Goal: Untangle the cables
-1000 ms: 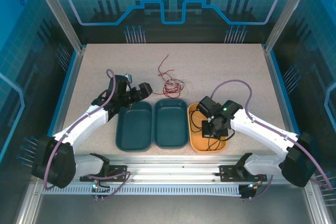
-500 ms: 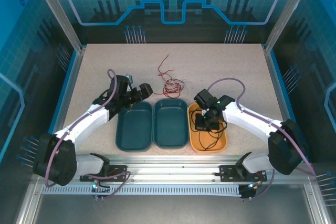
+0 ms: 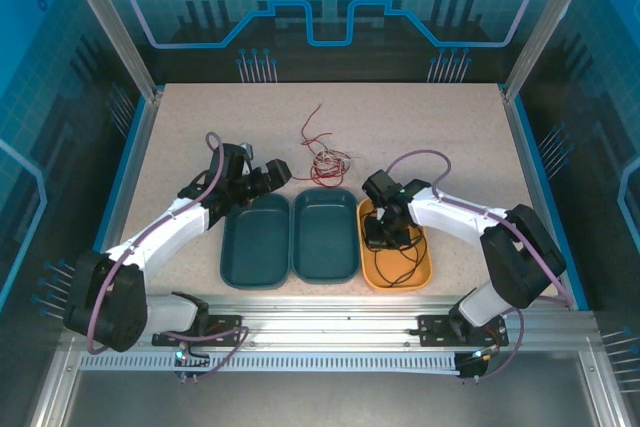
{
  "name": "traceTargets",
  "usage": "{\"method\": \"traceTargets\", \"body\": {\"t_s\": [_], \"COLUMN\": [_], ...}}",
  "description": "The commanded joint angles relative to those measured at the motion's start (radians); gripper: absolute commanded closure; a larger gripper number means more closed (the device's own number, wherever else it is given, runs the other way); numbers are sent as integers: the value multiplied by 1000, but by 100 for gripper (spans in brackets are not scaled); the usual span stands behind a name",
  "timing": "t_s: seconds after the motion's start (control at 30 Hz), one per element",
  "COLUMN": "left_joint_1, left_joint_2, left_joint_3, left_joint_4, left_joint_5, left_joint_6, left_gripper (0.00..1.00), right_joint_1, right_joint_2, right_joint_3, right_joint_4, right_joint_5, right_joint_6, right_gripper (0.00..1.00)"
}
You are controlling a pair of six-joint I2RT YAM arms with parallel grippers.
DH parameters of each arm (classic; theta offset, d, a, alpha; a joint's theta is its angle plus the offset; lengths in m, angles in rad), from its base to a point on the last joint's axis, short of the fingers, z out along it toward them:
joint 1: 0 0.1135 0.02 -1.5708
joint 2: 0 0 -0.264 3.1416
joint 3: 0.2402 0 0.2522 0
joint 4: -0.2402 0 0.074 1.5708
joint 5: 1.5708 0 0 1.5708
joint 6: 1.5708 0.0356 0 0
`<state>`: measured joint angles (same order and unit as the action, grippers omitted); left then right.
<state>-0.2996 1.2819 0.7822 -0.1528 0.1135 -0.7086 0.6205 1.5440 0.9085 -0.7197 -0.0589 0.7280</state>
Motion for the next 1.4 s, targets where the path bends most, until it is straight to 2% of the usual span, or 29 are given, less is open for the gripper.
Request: {"method": "traceTargets", "body": {"t_s": [0.0,0.3,0.7,1.07,1.37], "left_joint_1": [-7,-7,-6,-7,-7], "left_joint_2": [-3,1,2,9,16], "left_joint_3": [38,52,61,87,111], "left_joint_4": [-17,-25,-33,-35,-44], "left_joint_5": [-5,-10,-10,7,5], "left_joint_6": [-1,9,15,12,18], "left_gripper": [1,1,1,1,1], "right_joint_1": [-8,-9,-13,-40,-77], "right_joint_2": [-35,-130,-229,-246,-146], "right_joint_3": [45,97,187,292,417], "right_joint_4": [-34,-166,-295,-310,-250], "right_joint_5": [28,104,180,205,196], "right_joint_6": [-25,-40,-56,-116,-196], "right_gripper": [91,74,62,59,58]}}
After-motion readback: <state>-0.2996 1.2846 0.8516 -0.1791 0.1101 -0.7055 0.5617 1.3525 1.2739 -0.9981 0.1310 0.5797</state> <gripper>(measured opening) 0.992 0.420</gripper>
